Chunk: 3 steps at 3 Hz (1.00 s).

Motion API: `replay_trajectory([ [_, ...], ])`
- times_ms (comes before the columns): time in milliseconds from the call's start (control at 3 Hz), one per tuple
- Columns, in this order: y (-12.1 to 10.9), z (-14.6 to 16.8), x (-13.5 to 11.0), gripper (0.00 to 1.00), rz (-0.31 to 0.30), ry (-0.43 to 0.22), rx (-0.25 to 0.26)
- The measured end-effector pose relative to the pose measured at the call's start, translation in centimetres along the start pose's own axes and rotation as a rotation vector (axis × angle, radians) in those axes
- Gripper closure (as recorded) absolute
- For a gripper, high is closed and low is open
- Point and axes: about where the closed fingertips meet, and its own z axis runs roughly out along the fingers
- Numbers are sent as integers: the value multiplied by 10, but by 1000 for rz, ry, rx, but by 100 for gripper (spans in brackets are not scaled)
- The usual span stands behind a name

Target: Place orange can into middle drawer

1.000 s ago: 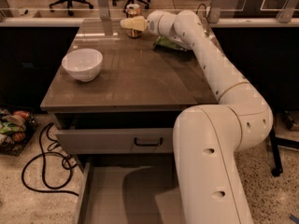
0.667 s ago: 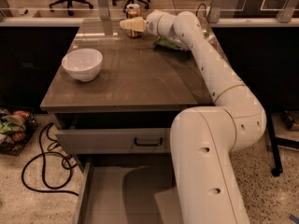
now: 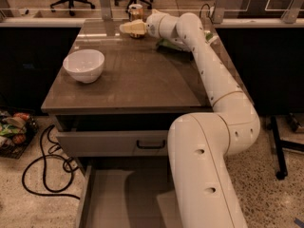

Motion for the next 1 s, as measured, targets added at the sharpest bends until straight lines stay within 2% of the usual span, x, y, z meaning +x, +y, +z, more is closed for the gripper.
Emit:
replay_trajectory([
  [333,2,2,0,18,1,0,-3],
  [1000,7,8,3,65,3,3,-11],
])
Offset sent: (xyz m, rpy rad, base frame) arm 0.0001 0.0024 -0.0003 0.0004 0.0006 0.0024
